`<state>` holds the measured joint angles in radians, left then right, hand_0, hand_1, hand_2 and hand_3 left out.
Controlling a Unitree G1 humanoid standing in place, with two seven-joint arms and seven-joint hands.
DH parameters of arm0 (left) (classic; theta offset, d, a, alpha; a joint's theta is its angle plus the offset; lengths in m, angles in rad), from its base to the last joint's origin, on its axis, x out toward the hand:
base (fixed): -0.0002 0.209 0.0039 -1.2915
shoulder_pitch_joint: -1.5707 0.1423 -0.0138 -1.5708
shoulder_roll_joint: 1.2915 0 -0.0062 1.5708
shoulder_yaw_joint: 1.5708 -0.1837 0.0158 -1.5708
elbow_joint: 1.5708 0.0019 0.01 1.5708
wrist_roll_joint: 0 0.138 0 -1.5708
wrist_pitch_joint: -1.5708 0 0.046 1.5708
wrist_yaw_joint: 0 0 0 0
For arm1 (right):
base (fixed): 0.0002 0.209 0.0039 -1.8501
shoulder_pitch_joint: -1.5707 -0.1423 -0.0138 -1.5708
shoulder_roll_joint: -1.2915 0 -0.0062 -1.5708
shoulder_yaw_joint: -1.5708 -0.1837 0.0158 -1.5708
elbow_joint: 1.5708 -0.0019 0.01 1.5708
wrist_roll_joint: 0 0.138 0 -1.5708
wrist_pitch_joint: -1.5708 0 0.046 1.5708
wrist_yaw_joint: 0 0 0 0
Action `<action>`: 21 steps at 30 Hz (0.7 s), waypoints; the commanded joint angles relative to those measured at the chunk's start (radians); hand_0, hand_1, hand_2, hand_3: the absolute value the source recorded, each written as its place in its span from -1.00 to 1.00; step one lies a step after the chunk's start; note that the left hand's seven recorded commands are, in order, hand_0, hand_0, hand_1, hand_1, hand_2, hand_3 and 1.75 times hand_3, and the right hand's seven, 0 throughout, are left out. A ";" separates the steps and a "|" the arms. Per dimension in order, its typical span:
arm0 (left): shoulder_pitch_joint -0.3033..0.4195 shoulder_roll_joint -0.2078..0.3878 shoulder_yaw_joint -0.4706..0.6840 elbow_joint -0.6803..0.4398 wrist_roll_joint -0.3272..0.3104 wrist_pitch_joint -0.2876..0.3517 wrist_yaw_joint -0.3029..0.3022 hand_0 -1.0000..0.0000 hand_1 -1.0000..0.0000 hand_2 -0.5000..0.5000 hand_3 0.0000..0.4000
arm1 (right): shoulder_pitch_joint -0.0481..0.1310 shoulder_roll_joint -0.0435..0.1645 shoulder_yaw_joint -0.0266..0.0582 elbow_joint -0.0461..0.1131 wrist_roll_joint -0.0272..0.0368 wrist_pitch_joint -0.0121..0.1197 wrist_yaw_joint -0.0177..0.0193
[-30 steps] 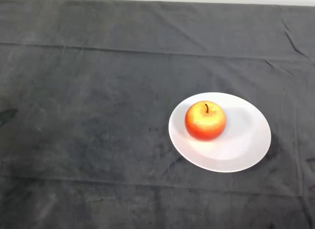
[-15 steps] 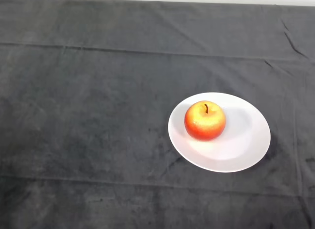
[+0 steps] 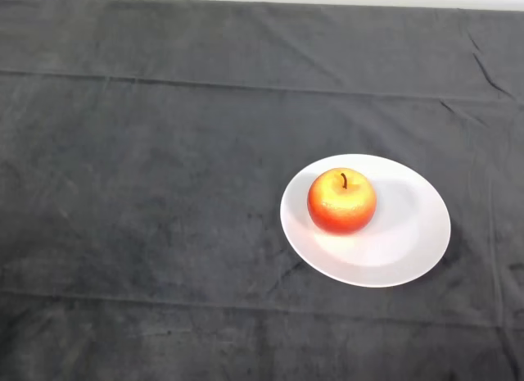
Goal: Move the apple to the plate
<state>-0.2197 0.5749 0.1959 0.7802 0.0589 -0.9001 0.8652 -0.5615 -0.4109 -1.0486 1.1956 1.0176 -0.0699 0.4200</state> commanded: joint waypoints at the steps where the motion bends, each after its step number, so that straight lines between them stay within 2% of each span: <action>1: -0.052 0.006 0.041 0.039 0.025 -0.024 0.013 1.00 1.00 0.00 -1.00 | 0.006 -0.016 -0.0138 -0.013 0.0117 -0.005 0.0028; 21: -0.073 -0.015 0.072 0.073 0.055 -0.037 -0.007 1.00 1.00 0.00 -1.00 | 0.006 -0.017 -0.0144 -0.010 0.0119 -0.006 0.0045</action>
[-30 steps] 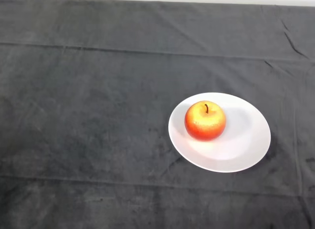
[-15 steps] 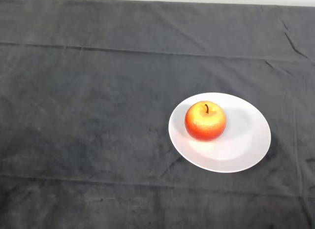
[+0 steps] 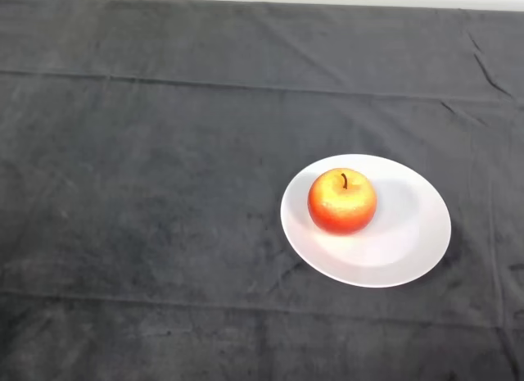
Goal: Move the apple to the plate
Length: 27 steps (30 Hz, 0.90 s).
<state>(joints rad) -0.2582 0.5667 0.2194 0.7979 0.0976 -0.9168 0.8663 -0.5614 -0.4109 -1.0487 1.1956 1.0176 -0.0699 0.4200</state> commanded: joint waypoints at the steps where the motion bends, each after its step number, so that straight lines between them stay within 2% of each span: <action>1: -0.035 -0.007 0.050 0.055 0.017 -0.020 -0.010 1.00 1.00 0.00 -1.00 | 0.006 -0.017 -0.0143 -0.010 0.0119 -0.006 0.0046; 27: -0.036 -0.025 0.078 0.047 0.035 -0.018 -0.041 1.00 1.00 0.00 -1.00 | 0.005 -0.018 -0.0145 -0.009 0.0118 -0.006 0.0052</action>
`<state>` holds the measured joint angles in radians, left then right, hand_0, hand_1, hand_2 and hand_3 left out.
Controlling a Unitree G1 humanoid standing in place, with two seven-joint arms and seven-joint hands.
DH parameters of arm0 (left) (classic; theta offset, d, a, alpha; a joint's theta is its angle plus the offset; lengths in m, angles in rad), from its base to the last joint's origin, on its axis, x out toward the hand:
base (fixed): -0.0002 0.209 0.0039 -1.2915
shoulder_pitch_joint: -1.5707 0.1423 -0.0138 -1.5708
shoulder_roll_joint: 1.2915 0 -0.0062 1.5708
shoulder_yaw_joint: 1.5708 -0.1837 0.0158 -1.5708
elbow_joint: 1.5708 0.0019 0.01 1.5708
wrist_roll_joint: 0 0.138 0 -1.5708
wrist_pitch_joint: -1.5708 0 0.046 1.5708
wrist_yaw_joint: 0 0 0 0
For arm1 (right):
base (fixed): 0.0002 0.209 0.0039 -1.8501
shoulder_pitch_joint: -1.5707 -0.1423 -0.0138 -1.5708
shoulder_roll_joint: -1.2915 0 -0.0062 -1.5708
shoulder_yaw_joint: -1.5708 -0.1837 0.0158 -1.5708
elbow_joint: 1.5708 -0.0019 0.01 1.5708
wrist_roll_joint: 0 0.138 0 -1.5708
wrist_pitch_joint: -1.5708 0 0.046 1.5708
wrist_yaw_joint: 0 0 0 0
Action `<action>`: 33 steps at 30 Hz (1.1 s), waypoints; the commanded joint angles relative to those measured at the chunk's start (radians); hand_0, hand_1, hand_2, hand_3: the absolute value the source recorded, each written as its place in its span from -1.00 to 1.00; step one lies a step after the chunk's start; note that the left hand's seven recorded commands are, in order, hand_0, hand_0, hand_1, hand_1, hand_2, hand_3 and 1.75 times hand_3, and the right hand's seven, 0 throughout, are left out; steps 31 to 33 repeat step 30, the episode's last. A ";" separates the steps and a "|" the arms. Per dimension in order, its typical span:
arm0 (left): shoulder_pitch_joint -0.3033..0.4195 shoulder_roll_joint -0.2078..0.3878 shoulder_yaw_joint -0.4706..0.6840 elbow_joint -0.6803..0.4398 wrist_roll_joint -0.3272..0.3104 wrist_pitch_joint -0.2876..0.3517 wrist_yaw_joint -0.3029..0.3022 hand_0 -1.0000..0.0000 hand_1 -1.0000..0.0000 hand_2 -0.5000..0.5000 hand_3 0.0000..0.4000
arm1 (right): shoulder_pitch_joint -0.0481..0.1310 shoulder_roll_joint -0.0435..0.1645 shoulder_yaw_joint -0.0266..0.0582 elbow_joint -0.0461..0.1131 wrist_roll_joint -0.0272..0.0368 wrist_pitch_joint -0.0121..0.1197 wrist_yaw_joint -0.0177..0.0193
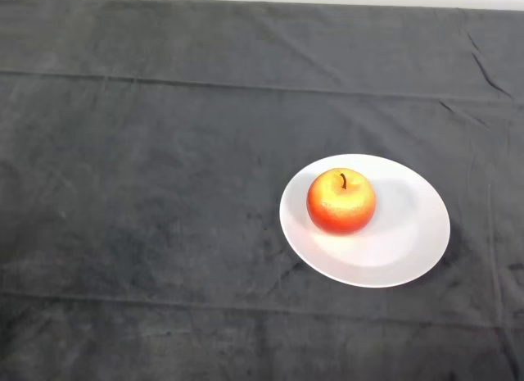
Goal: Move the apple to the plate
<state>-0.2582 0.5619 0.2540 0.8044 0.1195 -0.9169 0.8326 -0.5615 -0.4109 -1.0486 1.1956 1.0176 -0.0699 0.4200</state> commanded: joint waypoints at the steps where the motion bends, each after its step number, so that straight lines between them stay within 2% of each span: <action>1: -0.036 -0.022 0.045 0.041 0.015 -0.019 -0.008 1.00 1.00 0.00 -1.00 | 0.005 -0.018 -0.0145 -0.009 0.0118 -0.006 0.0052; 33: -0.037 -0.032 0.073 0.039 0.027 -0.022 -0.029 1.00 1.00 0.00 -1.00 | 0.005 -0.018 -0.0145 -0.009 0.0116 -0.006 0.0052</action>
